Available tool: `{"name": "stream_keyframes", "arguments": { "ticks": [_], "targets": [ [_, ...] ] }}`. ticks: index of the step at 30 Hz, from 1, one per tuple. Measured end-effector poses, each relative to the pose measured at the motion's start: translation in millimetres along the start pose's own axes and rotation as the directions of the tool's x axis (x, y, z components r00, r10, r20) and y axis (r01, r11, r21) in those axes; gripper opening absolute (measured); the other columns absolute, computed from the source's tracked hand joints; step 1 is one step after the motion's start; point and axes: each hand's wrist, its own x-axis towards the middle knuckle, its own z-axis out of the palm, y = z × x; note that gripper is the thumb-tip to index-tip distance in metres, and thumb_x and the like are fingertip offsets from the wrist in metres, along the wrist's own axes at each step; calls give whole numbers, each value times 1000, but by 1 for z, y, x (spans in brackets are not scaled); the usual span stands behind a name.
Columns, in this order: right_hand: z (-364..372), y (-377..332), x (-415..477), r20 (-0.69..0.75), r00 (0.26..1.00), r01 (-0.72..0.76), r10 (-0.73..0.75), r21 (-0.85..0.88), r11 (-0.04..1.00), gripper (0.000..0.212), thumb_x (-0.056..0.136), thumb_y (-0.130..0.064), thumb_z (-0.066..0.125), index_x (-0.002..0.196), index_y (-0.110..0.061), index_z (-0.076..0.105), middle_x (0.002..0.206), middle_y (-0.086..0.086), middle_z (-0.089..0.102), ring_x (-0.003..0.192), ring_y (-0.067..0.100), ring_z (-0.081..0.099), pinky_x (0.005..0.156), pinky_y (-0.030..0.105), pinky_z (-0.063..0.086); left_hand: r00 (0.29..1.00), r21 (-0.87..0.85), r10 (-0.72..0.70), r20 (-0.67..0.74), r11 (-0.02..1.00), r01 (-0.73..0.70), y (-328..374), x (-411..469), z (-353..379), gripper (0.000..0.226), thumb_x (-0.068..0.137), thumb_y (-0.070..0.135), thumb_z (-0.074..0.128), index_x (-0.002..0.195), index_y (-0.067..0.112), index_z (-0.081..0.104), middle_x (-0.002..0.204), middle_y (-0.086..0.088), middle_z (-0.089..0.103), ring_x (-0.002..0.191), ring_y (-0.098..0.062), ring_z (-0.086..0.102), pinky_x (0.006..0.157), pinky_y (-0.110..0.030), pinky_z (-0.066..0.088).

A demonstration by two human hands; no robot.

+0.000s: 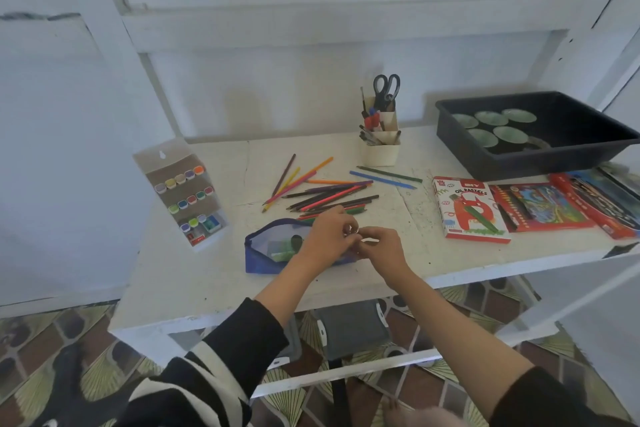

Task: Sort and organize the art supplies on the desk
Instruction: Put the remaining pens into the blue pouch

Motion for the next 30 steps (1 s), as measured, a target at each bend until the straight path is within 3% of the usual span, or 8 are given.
{"name": "stream_keyframes", "arguments": {
  "ticks": [5, 10, 14, 17, 21, 25, 28, 30],
  "targets": [
    [2, -3, 2, 33, 997, 78, -76, -68, 995, 20, 81, 5, 64, 92, -11, 69, 59, -14, 66, 45, 6, 58, 46, 17, 43, 983, -145, -170, -63, 977, 159, 0, -3, -2, 11, 76, 15, 76, 79, 11, 67, 77, -2, 63, 74, -16, 58, 71, -31, 52],
    [6, -3, 0, 11, 997, 82, -81, -52, 995, 10, 80, 2, 69, 83, -8, 68, 51, -16, 62, 39, 3, 53, 48, 9, 39, 955, -210, -286, -83, 941, 264, 4, -2, -2, 9, 81, 17, 73, 84, 9, 70, 77, -1, 65, 74, -14, 61, 70, -27, 54],
    [6, -5, 1, 29, 996, 80, -79, -58, 995, 8, 80, 2, 68, 86, -4, 69, 72, -4, 68, 41, 5, 55, 45, 13, 40, 951, -269, -309, -32, 919, 289, 2, -1, -11, 8, 84, 11, 69, 89, 10, 75, 79, 3, 67, 75, -8, 63, 71, -15, 51],
    [6, -10, 3, 59, 995, 86, -82, -80, 993, 4, 82, 1, 65, 86, 0, 65, 81, 2, 67, 43, 9, 59, 41, 18, 42, 940, -302, -338, -48, 902, 309, 1, -1, -17, 5, 82, 13, 71, 81, 17, 74, 78, 3, 70, 76, -10, 66, 73, -20, 53],
    [5, -17, 5, 44, 996, 78, -76, -48, 996, 5, 86, 1, 61, 86, 4, 57, 76, 4, 67, 47, 16, 65, 40, 22, 45, 877, -466, -476, -59, 790, 398, 7, -3, -21, 16, 82, 12, 72, 72, 23, 70, 79, 3, 70, 79, -12, 67, 74, -25, 55],
    [3, -16, 4, 58, 995, 86, -83, -60, 994, 7, 83, 3, 63, 84, 4, 56, 82, 11, 66, 51, 16, 67, 41, 21, 46, 783, -589, -612, 107, 596, 546, 13, -4, -29, 16, 78, 0, 70, 70, 13, 70, 79, -6, 70, 80, -19, 68, 65, -23, 55],
    [4, -13, 2, 80, 992, 100, -95, -65, 993, 12, 80, -1, 69, 85, 2, 58, 87, 10, 66, 52, 13, 66, 41, 22, 46, 710, -653, -686, 156, 468, 596, 11, -2, -32, 12, 78, -4, 69, 76, 7, 69, 83, -13, 70, 79, -23, 69, 68, -26, 57],
    [4, -11, 1, 83, 991, 111, -104, -82, 990, 17, 78, -7, 74, 84, 1, 60, 86, 9, 66, 49, 10, 62, 40, 19, 43, 739, -635, -664, 115, 522, 569, 7, -2, -30, 13, 78, -4, 70, 76, 8, 70, 83, -13, 71, 82, -24, 70, 75, -28, 57]
  ]
}}
